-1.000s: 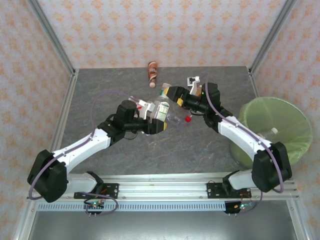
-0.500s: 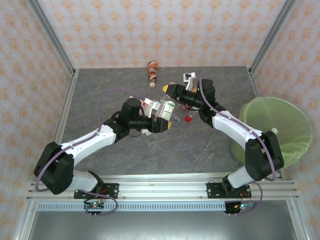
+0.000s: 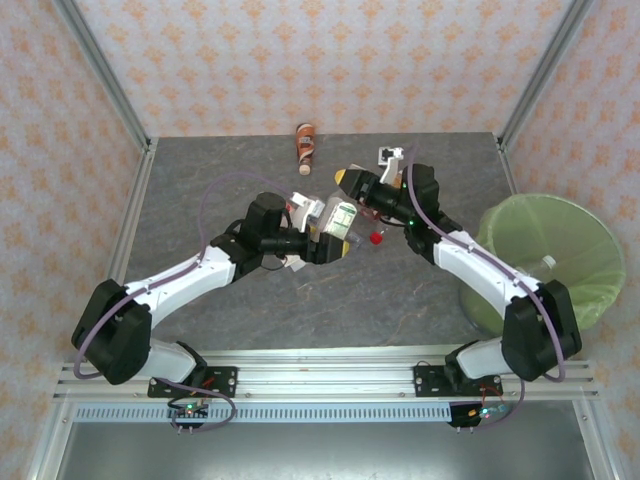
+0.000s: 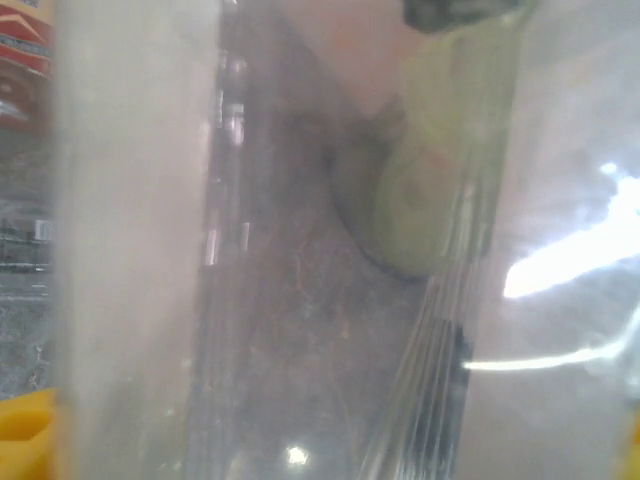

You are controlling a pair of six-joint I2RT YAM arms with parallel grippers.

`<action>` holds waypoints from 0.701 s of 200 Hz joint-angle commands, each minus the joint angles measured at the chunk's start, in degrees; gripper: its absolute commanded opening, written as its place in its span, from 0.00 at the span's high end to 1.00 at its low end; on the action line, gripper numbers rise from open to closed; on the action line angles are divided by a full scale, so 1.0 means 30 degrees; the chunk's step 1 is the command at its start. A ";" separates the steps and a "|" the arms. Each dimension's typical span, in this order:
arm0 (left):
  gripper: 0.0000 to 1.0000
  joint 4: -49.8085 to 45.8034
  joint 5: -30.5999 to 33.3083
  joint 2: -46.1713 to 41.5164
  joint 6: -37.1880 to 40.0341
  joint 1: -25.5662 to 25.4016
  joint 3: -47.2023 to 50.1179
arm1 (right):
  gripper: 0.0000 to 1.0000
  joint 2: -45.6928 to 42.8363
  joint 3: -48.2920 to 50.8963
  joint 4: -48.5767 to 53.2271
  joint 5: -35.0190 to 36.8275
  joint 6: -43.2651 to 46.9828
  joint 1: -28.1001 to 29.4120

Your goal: Put the plastic bottles in the bin

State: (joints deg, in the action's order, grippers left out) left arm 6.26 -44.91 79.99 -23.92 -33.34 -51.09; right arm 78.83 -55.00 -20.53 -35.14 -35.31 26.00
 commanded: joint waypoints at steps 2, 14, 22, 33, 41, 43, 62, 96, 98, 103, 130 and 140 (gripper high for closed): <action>0.01 0.0884 0.1032 -0.1004 0.0479 -0.0035 -0.0212 | 1.00 -0.1045 0.0251 0.0946 0.2251 0.1846 0.0059; 0.00 0.0425 0.1408 -0.1361 0.0755 -0.0028 -0.0195 | 1.00 -0.1350 0.0331 0.1248 0.2755 0.2249 0.0040; 0.00 -0.0002 0.1596 -0.1592 0.1028 0.0009 -0.0237 | 1.00 -0.1573 0.0433 0.1385 0.3070 0.2449 0.0058; 0.00 -0.0290 0.1887 -0.2024 0.1284 0.0090 -0.0175 | 1.00 -0.1891 0.0514 0.1498 0.3502 0.2648 0.0051; 0.00 -0.0329 0.2234 -0.2399 0.1370 0.0170 -0.0041 | 1.00 -0.2100 0.0545 0.1632 0.3841 0.2797 0.0036; 0.00 -0.0329 0.2366 -0.2483 0.1357 0.0197 -0.0026 | 1.00 -0.2141 0.0535 0.1689 0.3951 0.2840 0.0050; 0.00 -0.0206 0.4766 -0.3438 0.1110 0.0264 0.0469 | 1.00 -0.2719 0.0500 0.2380 0.4597 0.3377 0.0050; 0.00 -0.0120 0.9557 -0.4777 0.0463 0.0274 0.1286 | 1.00 -0.3558 0.0434 0.3732 0.5673 0.4640 0.0039; 0.00 -0.0123 0.9910 -0.4858 0.0398 0.0274 0.1331 | 1.00 -0.3553 0.0434 0.3803 0.5764 0.4707 0.0036; 0.00 -0.0146 1.0688 -0.5011 0.0245 0.0267 0.1488 | 1.00 -0.4053 0.0416 0.4015 0.6017 0.4847 0.0061; 0.00 -0.1607 1.6521 -0.5739 -0.1712 0.0260 0.1767 | 1.00 -0.4591 -0.0386 0.6173 0.7875 0.6114 0.0046; 0.00 -0.2002 1.7940 -0.6067 -0.2124 0.0260 0.1922 | 1.00 -0.4710 -0.0969 0.7270 0.8708 0.6692 0.0049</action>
State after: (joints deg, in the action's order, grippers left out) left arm 4.25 -9.52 64.40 -25.34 -33.23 -46.52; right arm 66.48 -53.91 -5.93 -16.47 -20.86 26.00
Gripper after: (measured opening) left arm 0.999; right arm 0.412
